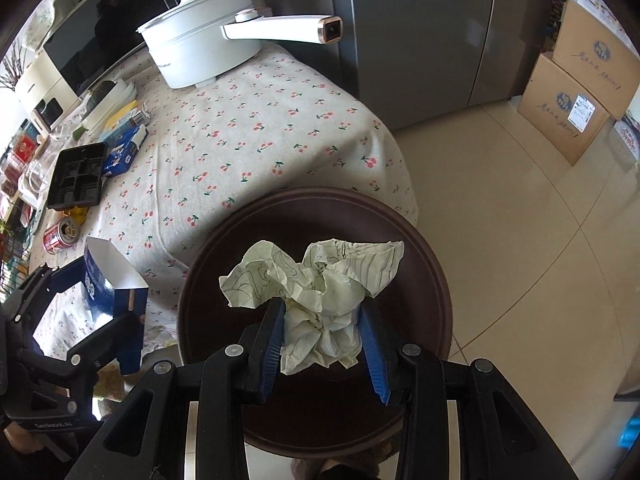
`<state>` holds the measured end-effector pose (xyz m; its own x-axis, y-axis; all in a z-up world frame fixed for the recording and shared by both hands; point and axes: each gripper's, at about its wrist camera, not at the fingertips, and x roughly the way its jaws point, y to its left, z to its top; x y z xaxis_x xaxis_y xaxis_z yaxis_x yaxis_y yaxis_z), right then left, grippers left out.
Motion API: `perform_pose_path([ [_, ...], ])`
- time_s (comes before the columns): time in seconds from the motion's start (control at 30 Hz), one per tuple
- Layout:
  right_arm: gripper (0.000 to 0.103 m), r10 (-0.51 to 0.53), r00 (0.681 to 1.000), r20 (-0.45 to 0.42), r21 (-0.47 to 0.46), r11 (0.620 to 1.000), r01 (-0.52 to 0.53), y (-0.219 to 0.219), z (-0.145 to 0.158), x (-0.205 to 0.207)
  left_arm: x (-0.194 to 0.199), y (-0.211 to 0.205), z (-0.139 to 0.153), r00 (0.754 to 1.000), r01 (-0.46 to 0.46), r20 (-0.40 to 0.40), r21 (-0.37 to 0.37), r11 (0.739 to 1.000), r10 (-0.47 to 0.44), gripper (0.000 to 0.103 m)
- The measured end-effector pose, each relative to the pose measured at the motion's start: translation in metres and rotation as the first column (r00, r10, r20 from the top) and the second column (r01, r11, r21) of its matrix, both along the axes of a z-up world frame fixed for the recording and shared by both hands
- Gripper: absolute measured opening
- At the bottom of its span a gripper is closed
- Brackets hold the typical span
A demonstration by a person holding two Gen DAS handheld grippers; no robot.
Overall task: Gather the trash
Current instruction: 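Carry the tissue box and white plastic over the brown bin and open both grippers, then move both grippers back over the table toward the remaining items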
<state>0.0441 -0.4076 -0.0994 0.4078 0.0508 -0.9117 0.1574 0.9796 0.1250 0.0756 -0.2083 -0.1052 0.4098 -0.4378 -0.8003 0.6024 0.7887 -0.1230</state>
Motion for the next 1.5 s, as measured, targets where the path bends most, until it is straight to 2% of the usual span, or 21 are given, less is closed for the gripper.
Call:
perform_pose_path([
  [0.07, 0.039, -0.014, 1.000, 0.000, 0.002, 1.000, 0.014, -0.006, 0.000, -0.003, -0.001, -0.005, -0.003, 1.000, 0.022, 0.006, -0.017, 1.000, -0.022, 0.092],
  [0.13, 0.039, -0.022, 1.000, -0.001, 0.002, 1.000, 0.022, -0.011, 0.000, -0.004, 0.000, -0.005, -0.004, 0.999, 0.030, 0.021, -0.039, 0.999, -0.030, 0.098],
  [0.3, 0.040, -0.020, 1.000, 0.008, -0.007, 1.000, 0.020, -0.010, 0.004, -0.005, 0.004, 0.006, -0.002, 0.995, -0.074, 0.073, 0.045, 0.996, 0.070, 0.100],
  [0.53, 0.041, 0.003, 1.000, 0.011, -0.015, 1.000, -0.003, 0.006, 0.003, 0.002, 0.008, 0.040, 0.005, 0.983, -0.173, 0.071, 0.072, 0.982, 0.168, 0.100],
  [0.57, 0.045, 0.002, 1.000, 0.014, -0.015, 1.000, -0.002, 0.007, 0.004, 0.002, 0.009, 0.044, 0.006, 0.982, -0.181, 0.071, 0.072, 0.981, 0.176, 0.100],
  [0.63, 0.076, -0.006, 1.000, 0.029, -0.008, 1.000, 0.006, 0.009, 0.006, 0.004, 0.009, 0.051, 0.008, 0.979, -0.196, 0.077, 0.075, 0.978, 0.190, 0.100],
  [0.7, 0.087, -0.017, 0.999, 0.052, -0.009, 1.000, 0.018, 0.011, 0.010, 0.004, 0.010, 0.059, 0.011, 0.975, -0.212, 0.084, 0.080, 0.974, 0.206, 0.100],
  [1.07, 0.088, 0.021, 0.980, 0.198, -0.070, 0.998, -0.007, 0.040, 0.044, 0.010, 0.016, 0.114, 0.029, 0.936, -0.339, 0.124, 0.063, 0.939, 0.330, 0.101],
  [1.5, 0.090, 0.087, 0.949, 0.304, -0.066, 0.995, -0.070, 0.100, 0.072, 0.035, 0.032, 0.190, 0.048, 0.851, -0.512, 0.146, 0.014, 0.859, 0.504, 0.101],
])
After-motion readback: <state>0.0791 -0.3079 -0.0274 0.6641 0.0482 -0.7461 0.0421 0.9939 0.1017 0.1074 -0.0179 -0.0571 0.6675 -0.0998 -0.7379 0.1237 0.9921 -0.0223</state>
